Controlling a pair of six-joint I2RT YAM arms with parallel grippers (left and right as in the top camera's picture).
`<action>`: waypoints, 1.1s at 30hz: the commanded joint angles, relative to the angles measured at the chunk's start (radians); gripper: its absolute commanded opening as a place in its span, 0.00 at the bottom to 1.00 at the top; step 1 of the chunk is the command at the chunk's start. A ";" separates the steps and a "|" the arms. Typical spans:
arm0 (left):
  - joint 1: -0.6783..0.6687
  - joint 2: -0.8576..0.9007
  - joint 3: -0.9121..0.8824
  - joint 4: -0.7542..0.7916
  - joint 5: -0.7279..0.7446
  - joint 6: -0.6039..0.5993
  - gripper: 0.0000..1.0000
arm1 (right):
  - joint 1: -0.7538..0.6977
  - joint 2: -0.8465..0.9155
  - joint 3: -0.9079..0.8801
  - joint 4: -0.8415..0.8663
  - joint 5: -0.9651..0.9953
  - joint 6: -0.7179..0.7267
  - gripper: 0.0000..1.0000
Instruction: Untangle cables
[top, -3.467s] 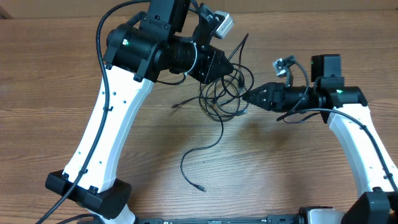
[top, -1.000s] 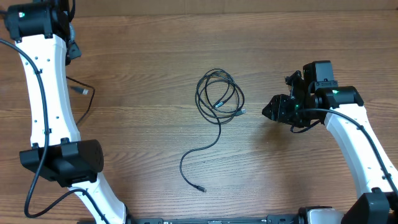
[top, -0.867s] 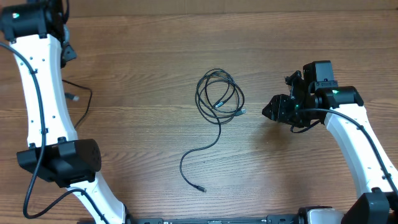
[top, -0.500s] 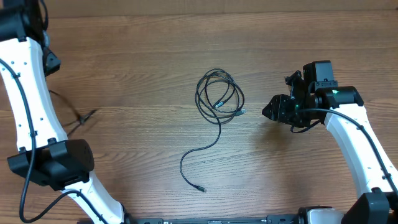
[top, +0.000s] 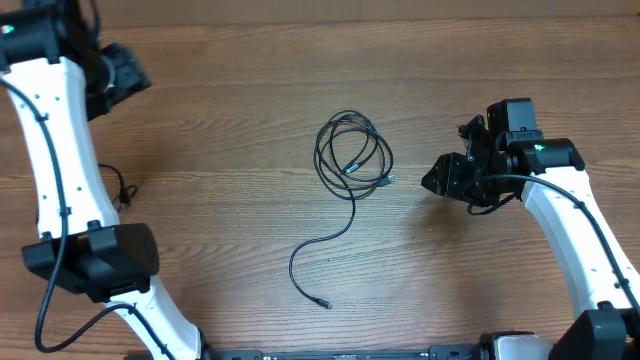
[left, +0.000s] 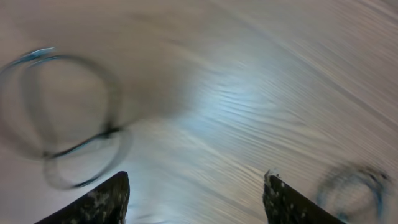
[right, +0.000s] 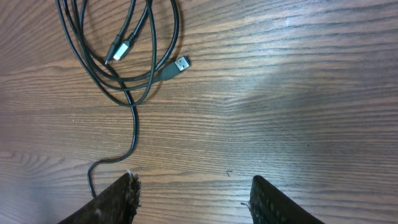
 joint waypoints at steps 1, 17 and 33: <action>-0.087 0.002 0.003 0.013 0.202 0.180 0.71 | 0.004 0.000 0.018 -0.006 0.011 0.002 0.56; -0.451 0.048 -0.005 0.053 0.164 0.204 0.84 | -0.031 0.000 0.018 -0.180 0.287 0.082 0.56; -0.641 0.368 -0.005 0.028 0.232 0.076 0.82 | -0.076 0.000 0.018 -0.187 0.286 0.082 0.61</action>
